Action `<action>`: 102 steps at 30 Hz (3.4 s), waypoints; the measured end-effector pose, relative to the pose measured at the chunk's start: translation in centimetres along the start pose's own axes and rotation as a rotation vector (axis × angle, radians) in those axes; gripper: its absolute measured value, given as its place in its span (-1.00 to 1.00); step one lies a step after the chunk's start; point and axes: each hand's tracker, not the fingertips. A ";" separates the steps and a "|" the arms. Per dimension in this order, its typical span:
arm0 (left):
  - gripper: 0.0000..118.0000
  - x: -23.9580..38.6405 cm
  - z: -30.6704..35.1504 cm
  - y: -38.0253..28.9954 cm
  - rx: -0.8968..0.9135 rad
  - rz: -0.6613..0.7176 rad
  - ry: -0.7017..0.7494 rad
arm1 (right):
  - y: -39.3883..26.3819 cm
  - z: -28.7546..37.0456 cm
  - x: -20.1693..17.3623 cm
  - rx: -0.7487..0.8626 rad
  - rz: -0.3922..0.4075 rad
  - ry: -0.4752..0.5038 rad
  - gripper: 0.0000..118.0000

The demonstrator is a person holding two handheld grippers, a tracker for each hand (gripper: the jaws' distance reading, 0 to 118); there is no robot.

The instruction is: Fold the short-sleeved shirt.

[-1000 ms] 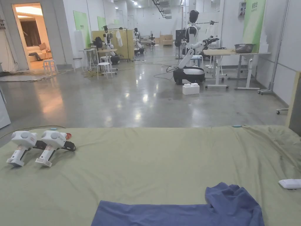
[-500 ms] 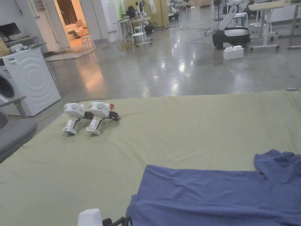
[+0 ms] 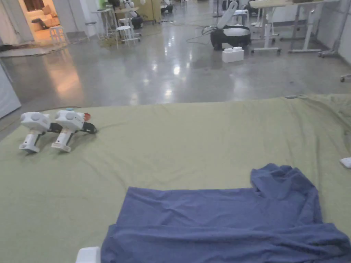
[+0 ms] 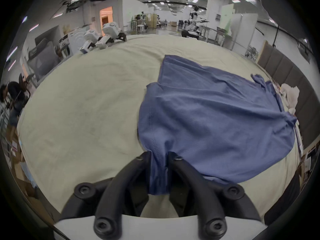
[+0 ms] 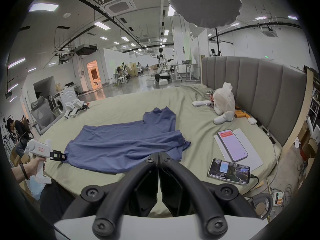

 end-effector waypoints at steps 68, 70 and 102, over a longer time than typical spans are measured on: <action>-1.00 9.1 32.8 -2.3 0.906 -0.262 -0.086 | 7.4 6.5 -7.1 0.386 0.193 0.136 -1.00; -1.00 9.1 32.9 -2.4 0.903 -0.242 -0.122 | 7.3 6.3 -7.2 0.398 0.172 0.149 -1.00; 0.52 2.3 5.5 8.4 0.211 0.041 -0.230 | 2.8 0.1 -2.7 0.086 0.029 0.091 -1.00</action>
